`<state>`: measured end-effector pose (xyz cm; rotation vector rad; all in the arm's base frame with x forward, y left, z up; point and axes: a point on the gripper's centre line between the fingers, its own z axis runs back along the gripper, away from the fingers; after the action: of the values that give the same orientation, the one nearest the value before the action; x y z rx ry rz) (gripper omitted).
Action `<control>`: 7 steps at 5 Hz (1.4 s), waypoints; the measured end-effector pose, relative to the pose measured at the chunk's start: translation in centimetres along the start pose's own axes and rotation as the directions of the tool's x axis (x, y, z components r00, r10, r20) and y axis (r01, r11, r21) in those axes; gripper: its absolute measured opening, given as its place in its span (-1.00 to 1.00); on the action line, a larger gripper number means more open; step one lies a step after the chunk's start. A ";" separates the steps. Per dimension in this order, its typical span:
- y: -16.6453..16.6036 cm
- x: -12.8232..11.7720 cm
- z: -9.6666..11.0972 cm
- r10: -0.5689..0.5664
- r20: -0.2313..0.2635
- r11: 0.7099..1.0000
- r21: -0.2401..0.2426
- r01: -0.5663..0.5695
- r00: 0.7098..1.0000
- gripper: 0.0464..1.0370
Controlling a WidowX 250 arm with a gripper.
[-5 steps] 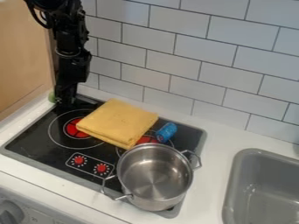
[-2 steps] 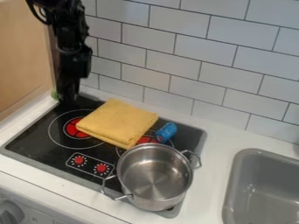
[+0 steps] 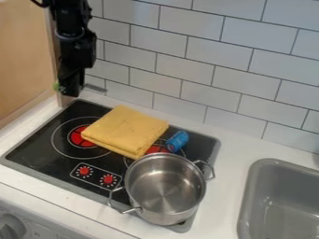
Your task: Put a green object on the yellow cloth between the burners
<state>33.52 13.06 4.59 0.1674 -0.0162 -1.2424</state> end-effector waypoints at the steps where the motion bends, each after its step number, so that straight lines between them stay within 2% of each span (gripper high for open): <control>1: -0.9 0.6 1.5 -0.017 0.006 0.999 0.030 0.017 1.000 -0.50; 3: -3.1 3.5 2.4 -0.080 0.022 0.996 0.044 0.079 0.997 -0.50; 4: -4.5 4.8 1.6 -0.119 0.013 0.993 0.023 0.119 0.993 -0.50; 5: -5.0 6.7 1.5 -0.164 0.007 0.986 0.034 0.164 0.986 -0.50; 6: -5.0 7.7 0.9 -0.183 0.004 0.982 0.038 0.183 0.983 -0.50; 7: -5.7 8.5 -0.6 -0.219 -0.008 0.976 -0.008 0.219 0.976 -0.50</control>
<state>30.98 3.30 2.55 0.1720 0.0146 -1.4617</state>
